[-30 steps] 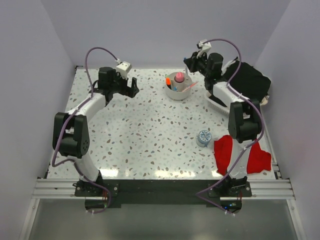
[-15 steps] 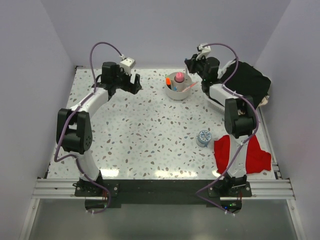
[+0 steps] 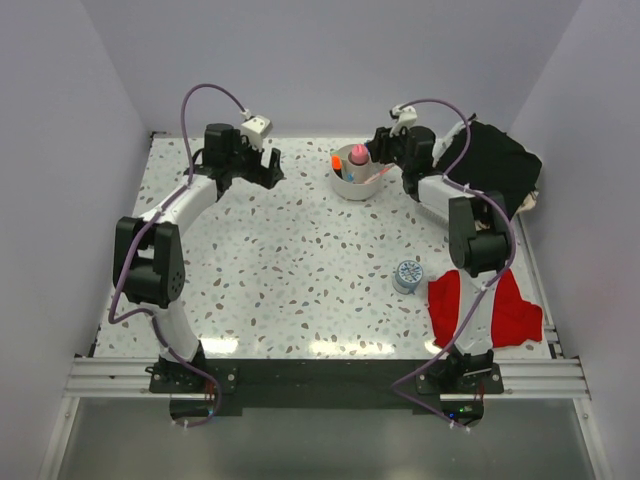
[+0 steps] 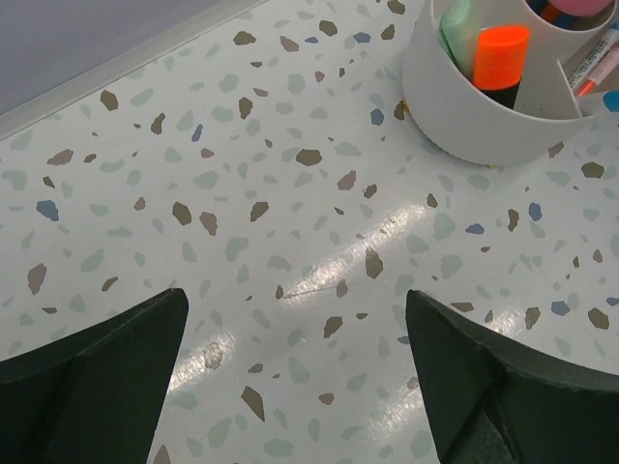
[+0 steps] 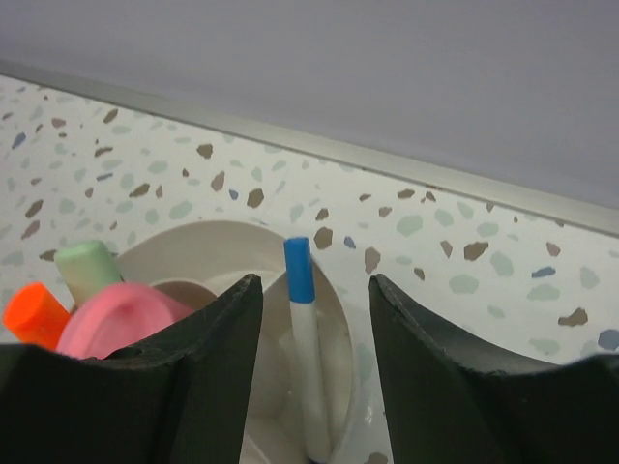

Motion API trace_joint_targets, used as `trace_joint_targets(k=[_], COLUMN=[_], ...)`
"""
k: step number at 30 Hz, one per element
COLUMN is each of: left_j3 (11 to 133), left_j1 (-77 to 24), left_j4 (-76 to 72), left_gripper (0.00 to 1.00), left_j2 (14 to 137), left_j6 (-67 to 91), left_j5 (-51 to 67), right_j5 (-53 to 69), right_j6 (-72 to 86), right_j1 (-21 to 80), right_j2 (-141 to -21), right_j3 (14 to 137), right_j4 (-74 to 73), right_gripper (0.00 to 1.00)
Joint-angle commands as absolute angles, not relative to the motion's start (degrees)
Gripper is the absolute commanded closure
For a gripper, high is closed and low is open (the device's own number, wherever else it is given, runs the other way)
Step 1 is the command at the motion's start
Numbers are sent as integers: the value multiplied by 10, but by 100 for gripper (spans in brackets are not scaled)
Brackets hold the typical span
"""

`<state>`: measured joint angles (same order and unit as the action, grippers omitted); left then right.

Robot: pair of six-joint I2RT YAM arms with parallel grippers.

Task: Sort the stationery into containers
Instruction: Place the pen in the storage box.

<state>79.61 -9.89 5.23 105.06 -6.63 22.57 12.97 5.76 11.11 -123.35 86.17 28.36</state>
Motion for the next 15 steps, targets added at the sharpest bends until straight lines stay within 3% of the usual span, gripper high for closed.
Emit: trace_joint_targets(k=[1, 8, 14, 15], left_j3=[821, 809, 877, 881], left_j1=[-102, -103, -131, -134], left_j4=[28, -34, -54, -61], left_gripper=[0, 0, 0, 4], left_j2=[1047, 1068, 1140, 1148], left_j6=[-65, -7, 91, 101], left_j5=[236, 244, 233, 226], right_j5=[110, 141, 106, 93], right_j6=[44, 33, 4, 5], right_j1=[108, 84, 85, 85], right_j2=[-1145, -1064, -1086, -1101], right_j3=[847, 832, 876, 886], right_j4=[269, 172, 53, 28], right_gripper=[47, 46, 47, 47])
